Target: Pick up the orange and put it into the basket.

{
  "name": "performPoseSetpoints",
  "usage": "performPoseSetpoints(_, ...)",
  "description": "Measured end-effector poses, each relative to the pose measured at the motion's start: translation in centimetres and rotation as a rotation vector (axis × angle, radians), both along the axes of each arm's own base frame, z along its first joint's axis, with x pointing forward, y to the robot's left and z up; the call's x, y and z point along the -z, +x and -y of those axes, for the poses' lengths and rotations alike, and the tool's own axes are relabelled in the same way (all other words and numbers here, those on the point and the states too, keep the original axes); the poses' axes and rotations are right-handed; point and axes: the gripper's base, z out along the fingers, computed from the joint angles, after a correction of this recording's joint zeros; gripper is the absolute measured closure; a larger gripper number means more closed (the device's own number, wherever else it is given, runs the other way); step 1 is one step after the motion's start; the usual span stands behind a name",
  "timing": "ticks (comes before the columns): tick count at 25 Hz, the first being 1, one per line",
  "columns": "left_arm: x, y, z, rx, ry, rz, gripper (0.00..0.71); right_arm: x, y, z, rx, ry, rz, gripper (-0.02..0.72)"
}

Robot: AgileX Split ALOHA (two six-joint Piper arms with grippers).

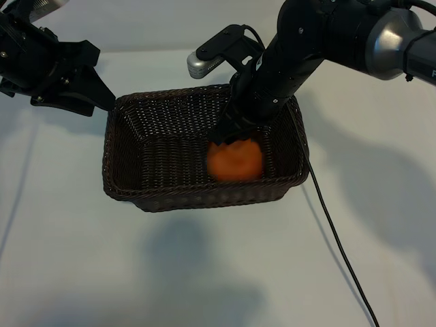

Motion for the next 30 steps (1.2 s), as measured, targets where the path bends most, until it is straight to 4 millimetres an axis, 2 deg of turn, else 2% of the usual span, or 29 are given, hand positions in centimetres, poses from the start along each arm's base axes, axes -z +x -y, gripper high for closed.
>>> performPoseSetpoints(2,0.0,0.0,0.0,0.000,0.000,0.000,0.285,0.0,0.0,0.0,0.000,0.001,0.000,0.190)
performPoseSetpoints(5,0.0,0.0,0.0,0.000,0.000,0.000,0.285,-0.1,0.0,0.0,-0.002,0.001,-0.005,0.173)
performPoseSetpoints(11,0.0,0.0,0.0,0.000,0.000,0.000,0.285,-1.6,-0.1,-0.2,-0.026,-0.001,-0.025,0.184)
performPoseSetpoints(15,0.0,0.0,0.0,0.000,0.000,0.000,0.285,-3.4,-0.4,-0.1,-0.043,0.002,-0.018,0.210)
performPoseSetpoints(30,0.0,0.0,0.0,0.000,0.000,0.000,0.285,-7.5,-2.5,1.0,-0.078,-0.014,-0.005,0.235)
